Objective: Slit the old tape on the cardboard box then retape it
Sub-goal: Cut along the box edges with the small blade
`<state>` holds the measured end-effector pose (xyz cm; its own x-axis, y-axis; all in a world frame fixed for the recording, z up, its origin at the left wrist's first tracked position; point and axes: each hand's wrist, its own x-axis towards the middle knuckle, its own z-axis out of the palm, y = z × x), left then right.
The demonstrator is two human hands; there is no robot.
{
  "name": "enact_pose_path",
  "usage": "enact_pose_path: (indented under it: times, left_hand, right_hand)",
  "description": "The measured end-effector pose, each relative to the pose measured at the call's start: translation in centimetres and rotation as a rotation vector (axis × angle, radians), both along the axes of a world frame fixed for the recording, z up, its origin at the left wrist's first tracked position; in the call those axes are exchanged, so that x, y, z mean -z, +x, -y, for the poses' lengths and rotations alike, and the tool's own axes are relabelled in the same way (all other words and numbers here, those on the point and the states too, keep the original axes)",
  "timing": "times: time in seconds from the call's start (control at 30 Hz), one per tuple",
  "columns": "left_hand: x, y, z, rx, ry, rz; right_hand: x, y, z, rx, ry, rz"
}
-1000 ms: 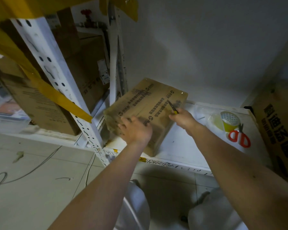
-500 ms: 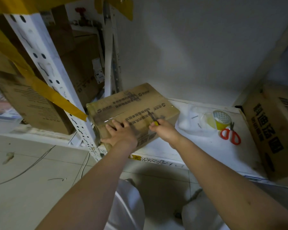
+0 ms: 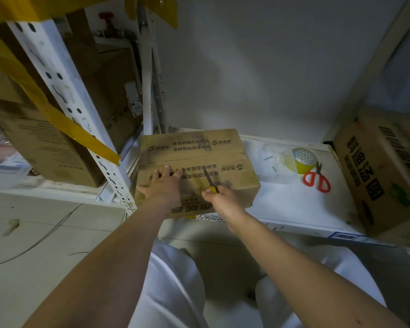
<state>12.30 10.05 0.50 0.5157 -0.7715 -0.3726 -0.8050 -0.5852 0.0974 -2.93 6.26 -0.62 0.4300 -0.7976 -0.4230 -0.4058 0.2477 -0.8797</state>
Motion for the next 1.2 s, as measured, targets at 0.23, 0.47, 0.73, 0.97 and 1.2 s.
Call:
enact_pose_path:
  times: [0.23,0.47,0.73,0.97,1.2]
  left_hand:
    - [-0.2,-1.7,0.9,0.105,-0.028,-0.008]
    - [0.3,-1.1,-0.7,-0.049,-0.095,0.038]
    - [1.1,-2.1,0.4,-0.117,-0.141,0.036]
    - [1.2,-2.9,1.6,-0.013,-0.091,0.146]
    - [2.0,-4.0,2.2,0.054,-0.076,0.095]
  right_hand:
    - [-1.1,-0.6,-1.6,-0.057,-0.082,0.094]
    - [-1.0,-5.0,3.6,0.110,-0.419,-0.478]
    - [-0.5,-7.6,7.1,0.126,-0.368,-0.508]
    - [-0.9,-8.5,6.4,0.041,-0.490,-0.664]
    - [-2.7,-5.3,1.9,-0.341,-0.790,-0.943]
